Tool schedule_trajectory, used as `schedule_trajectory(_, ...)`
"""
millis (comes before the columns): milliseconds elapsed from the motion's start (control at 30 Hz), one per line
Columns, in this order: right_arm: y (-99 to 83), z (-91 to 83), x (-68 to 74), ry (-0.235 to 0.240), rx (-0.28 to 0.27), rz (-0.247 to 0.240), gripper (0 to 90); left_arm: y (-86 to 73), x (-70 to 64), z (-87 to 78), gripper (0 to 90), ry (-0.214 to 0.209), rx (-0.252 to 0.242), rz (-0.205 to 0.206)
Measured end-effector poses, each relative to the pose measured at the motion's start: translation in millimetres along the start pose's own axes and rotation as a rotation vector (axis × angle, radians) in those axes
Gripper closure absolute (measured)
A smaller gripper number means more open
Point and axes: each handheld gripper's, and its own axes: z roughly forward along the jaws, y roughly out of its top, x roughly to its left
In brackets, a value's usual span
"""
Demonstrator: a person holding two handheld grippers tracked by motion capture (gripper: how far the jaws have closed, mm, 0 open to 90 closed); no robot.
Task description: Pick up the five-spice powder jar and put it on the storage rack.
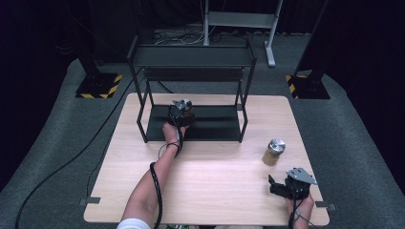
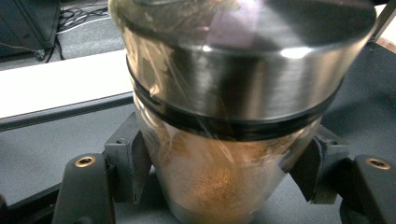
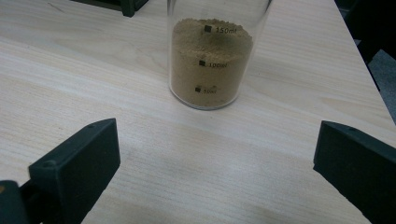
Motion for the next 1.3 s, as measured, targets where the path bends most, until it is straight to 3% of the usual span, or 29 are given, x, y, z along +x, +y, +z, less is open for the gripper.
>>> schedule_trajectory(1300, -0.2, -0.4, 0.3, -0.001, -0.001, 0.0, 0.0, 9.4, -3.0, 3.5, 30.1, 0.013, 0.031, 0.004)
